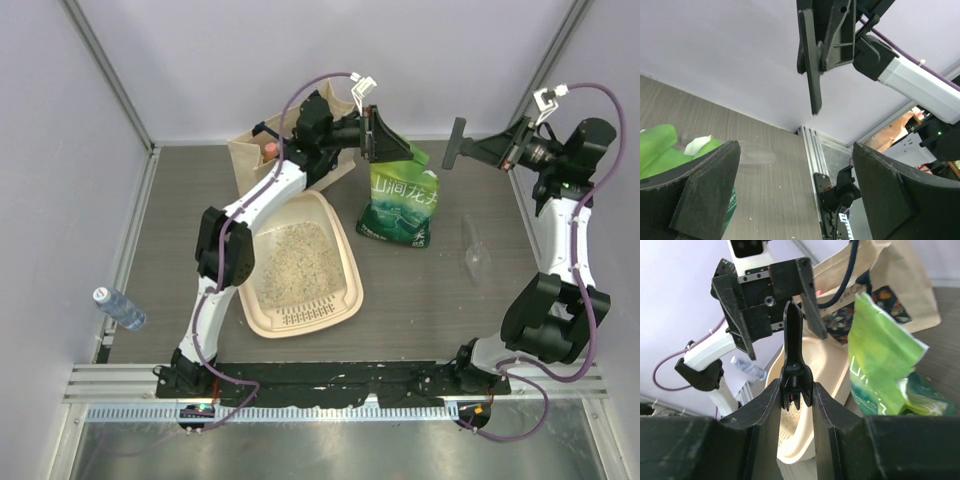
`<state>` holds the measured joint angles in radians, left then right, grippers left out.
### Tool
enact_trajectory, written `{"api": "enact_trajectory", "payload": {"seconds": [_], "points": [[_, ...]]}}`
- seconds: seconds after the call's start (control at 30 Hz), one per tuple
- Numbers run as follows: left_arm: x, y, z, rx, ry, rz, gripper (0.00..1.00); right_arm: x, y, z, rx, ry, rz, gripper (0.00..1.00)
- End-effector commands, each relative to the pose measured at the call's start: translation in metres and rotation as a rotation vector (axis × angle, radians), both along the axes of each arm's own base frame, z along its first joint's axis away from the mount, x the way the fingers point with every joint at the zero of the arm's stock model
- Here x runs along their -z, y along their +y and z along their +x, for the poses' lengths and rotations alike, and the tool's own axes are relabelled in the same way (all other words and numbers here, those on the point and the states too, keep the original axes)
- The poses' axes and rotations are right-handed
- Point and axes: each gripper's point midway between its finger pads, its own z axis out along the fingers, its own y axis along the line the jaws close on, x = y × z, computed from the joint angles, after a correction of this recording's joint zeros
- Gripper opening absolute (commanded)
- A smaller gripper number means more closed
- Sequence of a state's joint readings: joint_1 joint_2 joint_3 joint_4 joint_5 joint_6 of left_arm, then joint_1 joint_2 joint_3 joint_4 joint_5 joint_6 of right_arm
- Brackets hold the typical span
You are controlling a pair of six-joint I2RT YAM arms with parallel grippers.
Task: Fill the litter box with clean litter
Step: Pick up the clamp at the center of the board.
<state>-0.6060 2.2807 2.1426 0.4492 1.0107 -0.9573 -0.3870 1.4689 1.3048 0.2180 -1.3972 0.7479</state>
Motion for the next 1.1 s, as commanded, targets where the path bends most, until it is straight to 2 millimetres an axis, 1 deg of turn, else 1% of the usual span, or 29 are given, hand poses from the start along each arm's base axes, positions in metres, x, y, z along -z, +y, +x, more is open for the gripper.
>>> {"api": "enact_trajectory", "payload": {"seconds": [0.0, 0.03, 0.07, 0.1, 0.13, 0.17, 0.2, 0.23, 0.27, 0.3, 0.33, 0.37, 0.4, 0.43, 0.47, 0.5, 0.53, 0.57, 0.6, 0.63, 0.7, 0.77, 0.8, 0.87, 0.93, 0.97, 1.0, 1.07], "points": [[-0.038, 0.024, -0.003, 0.022, -0.192, -0.009, 1.0, -0.024, -0.015, 0.003, 0.096, -0.038, -0.026, 0.01], [-0.038, 0.024, -0.001, 0.006, -0.188, -0.002, 1.0, -0.022, -0.017, 0.005, 0.114, -0.028, -0.036, 0.01], [-0.04, 0.022, 0.0, -0.006, -0.187, -0.005, 1.0, -0.015, -0.024, 0.014, 0.18, -0.063, -0.096, 0.01], [-0.04, 0.017, 0.001, -0.033, -0.173, 0.002, 1.0, -0.007, -0.026, 0.013, 0.219, 0.036, -0.098, 0.01], [-0.045, 0.014, 0.001, -0.051, -0.184, 0.002, 0.99, -0.003, -0.028, 0.015, 0.248, 0.045, -0.131, 0.01], [-0.045, 0.011, 0.005, -0.085, -0.215, 0.008, 0.99, 0.002, -0.037, 0.022, 0.318, 0.018, -0.203, 0.01], [-0.043, 0.006, 0.004, -0.105, -0.199, 0.029, 0.99, 0.002, -0.038, 0.02, 0.339, 0.028, -0.223, 0.01], [-0.049, 0.004, 0.01, -0.158, -0.209, 0.031, 0.98, -0.004, -0.04, 0.018, 0.373, 0.002, -0.264, 0.01], [-0.047, 0.002, 0.014, -0.193, -0.268, 0.051, 0.98, -0.003, -0.051, 0.022, 0.45, -0.001, -0.324, 0.01], [-0.037, -0.002, 0.012, -0.197, -0.258, 0.095, 0.98, -0.008, -0.053, 0.02, 0.478, 0.005, -0.353, 0.01], [-0.04, -0.002, 0.013, -0.211, -0.299, 0.099, 0.98, -0.009, -0.055, 0.02, 0.495, 0.01, -0.376, 0.01], [-0.038, -0.003, 0.012, -0.211, -0.333, 0.106, 0.98, -0.01, -0.053, 0.019, 0.492, 0.011, -0.386, 0.01], [-0.042, -0.003, 0.011, -0.212, -0.349, 0.092, 0.98, -0.014, -0.049, 0.015, 0.47, 0.013, -0.383, 0.01], [-0.04, -0.003, 0.011, -0.211, -0.348, 0.088, 0.98, -0.016, -0.045, 0.013, 0.451, 0.016, -0.371, 0.01], [-0.041, -0.003, 0.009, -0.203, -0.345, 0.085, 0.98, -0.019, -0.039, 0.009, 0.417, 0.005, -0.354, 0.01], [-0.052, -0.003, 0.006, -0.192, -0.343, 0.042, 0.99, -0.021, -0.025, 0.001, 0.329, -0.022, -0.315, 0.01], [-0.054, -0.005, 0.004, -0.173, -0.327, 0.02, 1.0, -0.025, -0.016, -0.006, 0.273, -0.049, -0.292, 0.01], [-0.06, -0.005, -0.004, -0.135, -0.3, -0.007, 1.0, -0.034, -0.008, -0.018, 0.238, -0.102, -0.288, 0.01], [-0.066, -0.007, -0.01, -0.113, -0.269, -0.033, 1.0, -0.032, 0.004, -0.028, 0.157, -0.147, -0.268, 0.01], [-0.071, -0.009, -0.016, -0.095, -0.273, -0.042, 1.0, -0.034, 0.009, -0.035, 0.126, -0.189, -0.274, 0.01], [-0.078, -0.011, -0.032, -0.048, -0.297, -0.074, 1.0, -0.036, 0.017, -0.046, 0.07, -0.202, -0.246, 0.01], [-0.078, -0.013, -0.041, -0.017, -0.28, -0.079, 1.0, -0.036, 0.021, -0.051, 0.039, -0.179, -0.215, 0.01], [-0.075, -0.016, -0.047, 0.008, -0.276, -0.074, 1.0, -0.036, 0.026, -0.054, 0.015, -0.186, -0.209, 0.01], [-0.071, -0.019, -0.051, 0.031, -0.231, -0.065, 1.0, -0.035, 0.028, -0.056, 0.005, -0.193, -0.204, 0.01], [-0.067, -0.02, -0.055, 0.054, -0.208, -0.059, 0.97, -0.038, 0.033, -0.059, -0.004, -0.204, -0.193, 0.01], [-0.069, -0.02, -0.059, 0.062, -0.215, -0.068, 0.96, -0.038, 0.034, -0.057, -0.008, -0.198, -0.17, 0.01], [-0.066, -0.021, -0.058, 0.058, -0.203, -0.066, 0.94, -0.039, 0.036, -0.057, -0.011, -0.188, -0.153, 0.01], [-0.069, -0.022, -0.063, 0.07, -0.207, -0.077, 0.91, -0.038, 0.035, -0.053, -0.001, -0.182, -0.146, 0.01]]}}
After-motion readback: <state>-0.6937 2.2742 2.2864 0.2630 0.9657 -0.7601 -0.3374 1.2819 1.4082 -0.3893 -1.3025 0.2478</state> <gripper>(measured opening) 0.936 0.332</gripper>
